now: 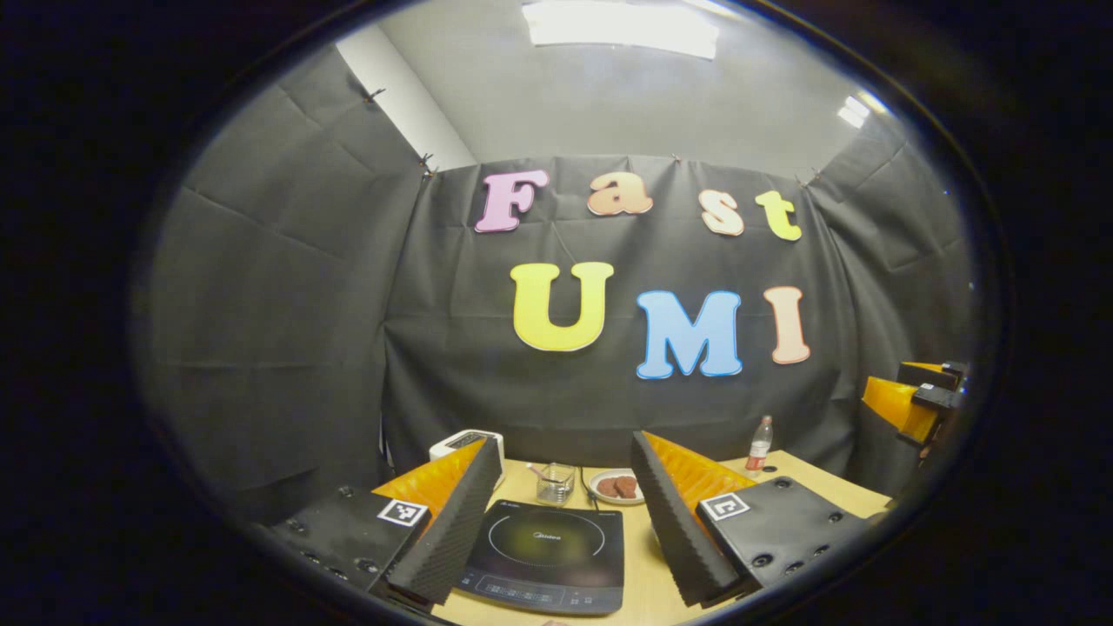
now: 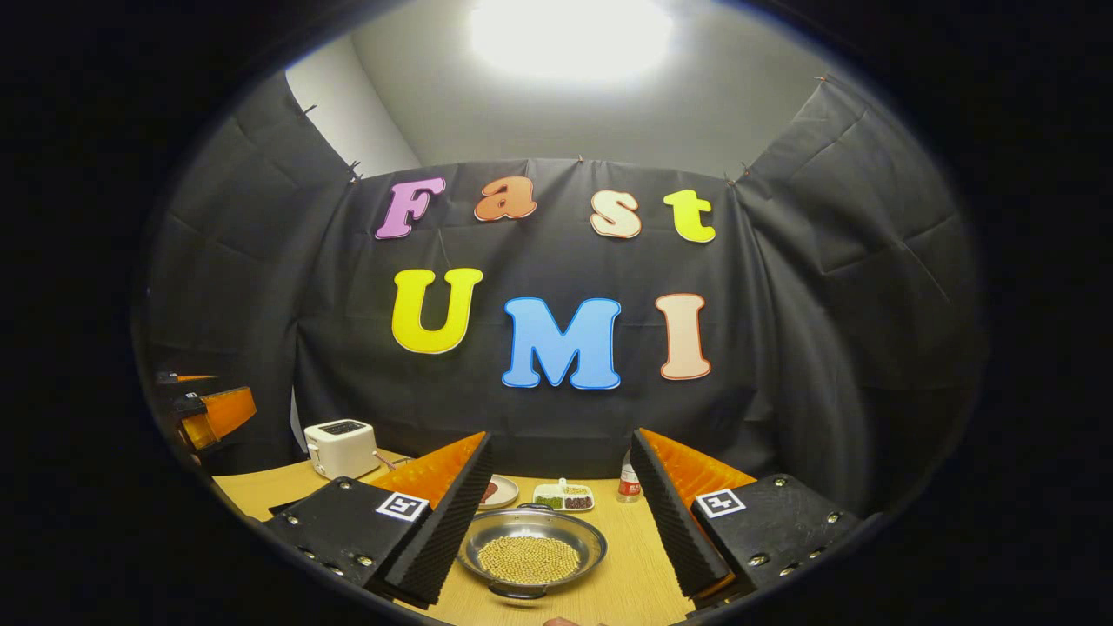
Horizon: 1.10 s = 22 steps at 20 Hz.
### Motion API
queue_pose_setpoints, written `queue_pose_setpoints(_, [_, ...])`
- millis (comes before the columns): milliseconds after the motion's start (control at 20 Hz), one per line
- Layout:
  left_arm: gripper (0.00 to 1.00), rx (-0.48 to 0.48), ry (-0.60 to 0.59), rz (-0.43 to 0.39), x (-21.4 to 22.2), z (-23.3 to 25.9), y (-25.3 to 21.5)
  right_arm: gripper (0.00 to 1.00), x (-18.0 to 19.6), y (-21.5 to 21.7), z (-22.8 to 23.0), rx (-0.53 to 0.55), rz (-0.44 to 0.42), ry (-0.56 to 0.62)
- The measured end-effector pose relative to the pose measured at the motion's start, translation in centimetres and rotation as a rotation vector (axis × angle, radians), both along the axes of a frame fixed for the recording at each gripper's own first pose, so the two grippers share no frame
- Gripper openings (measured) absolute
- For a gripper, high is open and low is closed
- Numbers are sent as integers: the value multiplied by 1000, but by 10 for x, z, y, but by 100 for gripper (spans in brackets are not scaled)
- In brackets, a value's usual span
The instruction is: First push the handle of the pot to place it horizontally, then grasp the pot with both hands and set it on the induction cooktop.
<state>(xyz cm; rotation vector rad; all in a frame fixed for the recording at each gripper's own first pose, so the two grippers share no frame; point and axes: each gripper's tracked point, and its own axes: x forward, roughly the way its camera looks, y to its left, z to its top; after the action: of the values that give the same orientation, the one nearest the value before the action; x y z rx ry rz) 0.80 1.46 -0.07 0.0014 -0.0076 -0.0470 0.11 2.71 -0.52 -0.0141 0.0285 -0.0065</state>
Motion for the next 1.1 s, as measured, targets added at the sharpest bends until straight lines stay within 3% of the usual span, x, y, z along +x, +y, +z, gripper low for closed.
queue_pose_setpoints(300, [98,-15,6,-13,15,-5,26,95,9,20,-5,14,-14,22])
queue_pose_setpoints(550, [98,-22,7,-31,23,-7,52,53,10,37,-9,25,-35,35])
queue_pose_setpoints(600, [98,-21,1,-31,25,-6,57,52,12,42,-14,24,-29,49])
queue_pose_setpoints(650, [98,-20,-1,-30,26,-6,62,40,6,38,-12,15,-52,45])
queue_pose_setpoints(750, [100,-24,-2,-25,28,-4,69,17,14,53,-13,11,-3,54])
queue_pose_setpoints(800, [100,-30,-5,-25,27,-4,70,17,15,44,-9,-6,-52,42])
queue_pose_setpoints(850, [92,-32,-11,-26,28,-2,71,3,26,48,-6,-11,-46,23])
queue_pose_setpoints(900, [100,-25,-16,-24,29,-1,72,1,19,57,-6,-10,-21,24])
queue_pose_setpoints(1000, [100,-7,-24,-17,30,0,72,2,22,74,-15,-1,50,44])
queue_pose_setpoints(1100, [92,-1,-26,-11,33,0,68,2,27,85,-34,-8,119,96])
